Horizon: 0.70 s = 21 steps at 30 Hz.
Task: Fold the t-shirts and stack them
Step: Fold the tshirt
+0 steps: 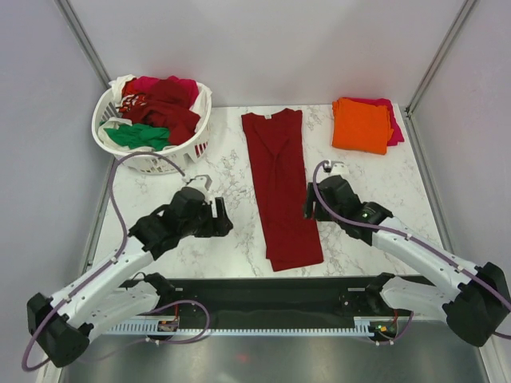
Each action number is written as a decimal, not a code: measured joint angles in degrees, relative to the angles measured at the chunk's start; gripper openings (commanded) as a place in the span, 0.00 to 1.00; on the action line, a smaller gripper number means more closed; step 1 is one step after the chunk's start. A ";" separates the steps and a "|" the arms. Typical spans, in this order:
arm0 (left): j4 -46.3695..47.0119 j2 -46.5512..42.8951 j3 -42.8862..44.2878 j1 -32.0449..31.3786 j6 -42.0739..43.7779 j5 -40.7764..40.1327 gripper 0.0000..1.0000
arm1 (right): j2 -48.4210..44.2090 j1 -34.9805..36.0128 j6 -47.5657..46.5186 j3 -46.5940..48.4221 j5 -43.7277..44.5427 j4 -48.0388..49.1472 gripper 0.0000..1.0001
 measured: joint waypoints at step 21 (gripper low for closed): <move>13.88 30.21 4.42 -25.09 -14.78 -6.08 0.80 | -5.20 -4.55 7.28 -21.57 -15.26 1.11 0.59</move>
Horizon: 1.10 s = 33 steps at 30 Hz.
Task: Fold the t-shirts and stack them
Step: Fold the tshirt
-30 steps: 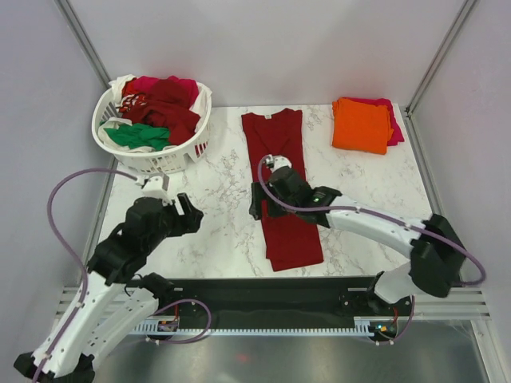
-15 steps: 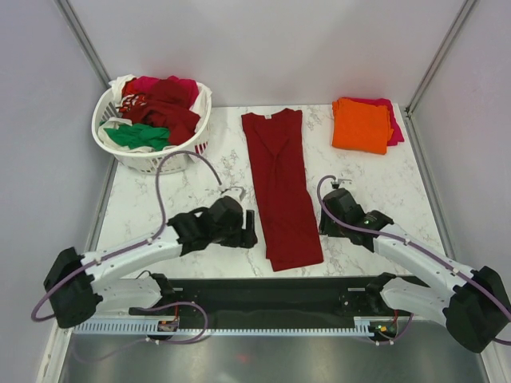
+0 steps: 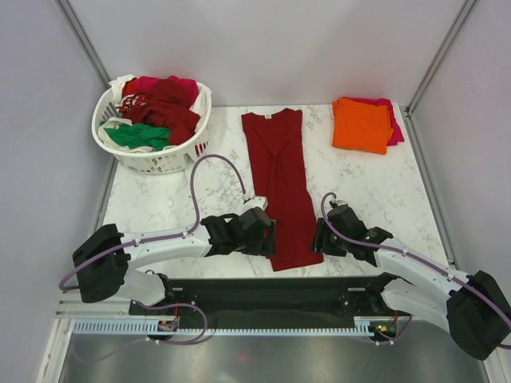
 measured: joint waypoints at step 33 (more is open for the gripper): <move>5.20 3.98 -4.81 -7.96 -13.46 -4.11 0.52 | -11.54 -0.15 8.74 -12.17 -8.55 7.78 0.00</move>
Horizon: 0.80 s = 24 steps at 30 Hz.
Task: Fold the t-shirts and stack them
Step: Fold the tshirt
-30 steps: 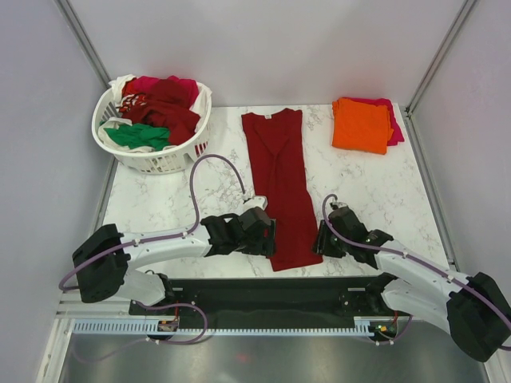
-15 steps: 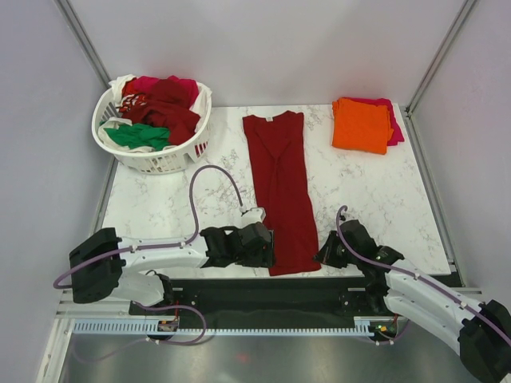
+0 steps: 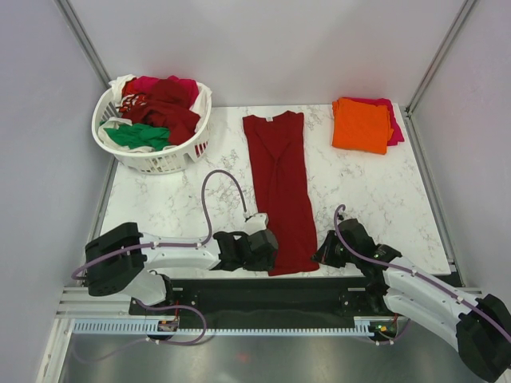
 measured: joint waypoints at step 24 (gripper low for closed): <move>4.98 -7.21 -7.21 -2.16 -4.35 -0.20 0.02 | -2.91 0.15 0.33 -0.59 -1.53 -1.66 0.00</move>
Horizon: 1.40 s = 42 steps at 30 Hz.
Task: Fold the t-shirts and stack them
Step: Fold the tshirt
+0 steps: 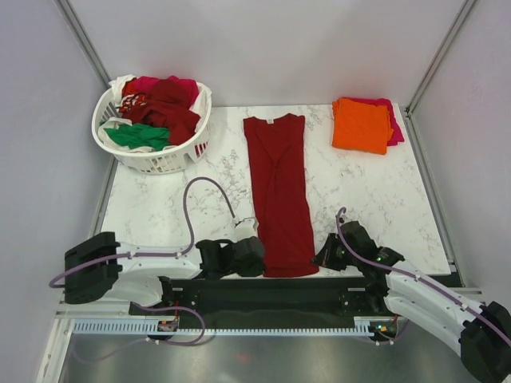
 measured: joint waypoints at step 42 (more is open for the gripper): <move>-23.23 8.55 38.82 28.46 22.14 5.95 0.02 | 39.78 -4.07 -18.88 57.11 14.29 -20.20 0.00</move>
